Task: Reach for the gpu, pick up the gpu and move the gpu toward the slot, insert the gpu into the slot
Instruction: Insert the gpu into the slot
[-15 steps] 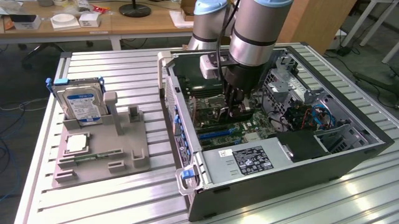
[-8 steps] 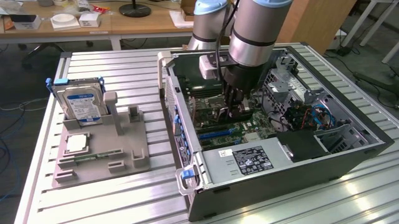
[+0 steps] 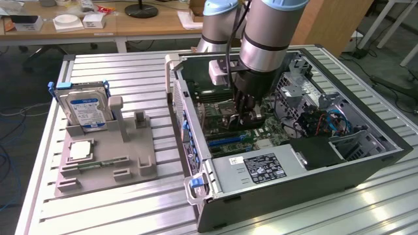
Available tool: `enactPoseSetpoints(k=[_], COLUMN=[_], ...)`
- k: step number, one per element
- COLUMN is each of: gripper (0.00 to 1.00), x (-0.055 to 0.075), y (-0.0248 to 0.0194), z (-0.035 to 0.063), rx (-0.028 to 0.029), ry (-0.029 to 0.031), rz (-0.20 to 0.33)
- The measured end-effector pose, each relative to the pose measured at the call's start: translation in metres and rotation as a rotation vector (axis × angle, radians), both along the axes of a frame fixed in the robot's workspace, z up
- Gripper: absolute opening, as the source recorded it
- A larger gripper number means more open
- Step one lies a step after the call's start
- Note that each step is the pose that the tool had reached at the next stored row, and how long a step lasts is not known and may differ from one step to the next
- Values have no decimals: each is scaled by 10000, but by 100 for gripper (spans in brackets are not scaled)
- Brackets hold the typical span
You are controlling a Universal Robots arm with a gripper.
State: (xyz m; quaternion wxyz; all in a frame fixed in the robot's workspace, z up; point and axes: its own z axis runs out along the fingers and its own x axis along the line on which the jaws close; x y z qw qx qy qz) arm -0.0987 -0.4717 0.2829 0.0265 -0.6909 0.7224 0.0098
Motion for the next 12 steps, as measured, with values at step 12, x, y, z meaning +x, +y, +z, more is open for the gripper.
enactPoseSetpoints(k=[12], gripper=[27], x=[-44], y=[0], z=[-102], rx=[-17], ry=[23], rz=[0])
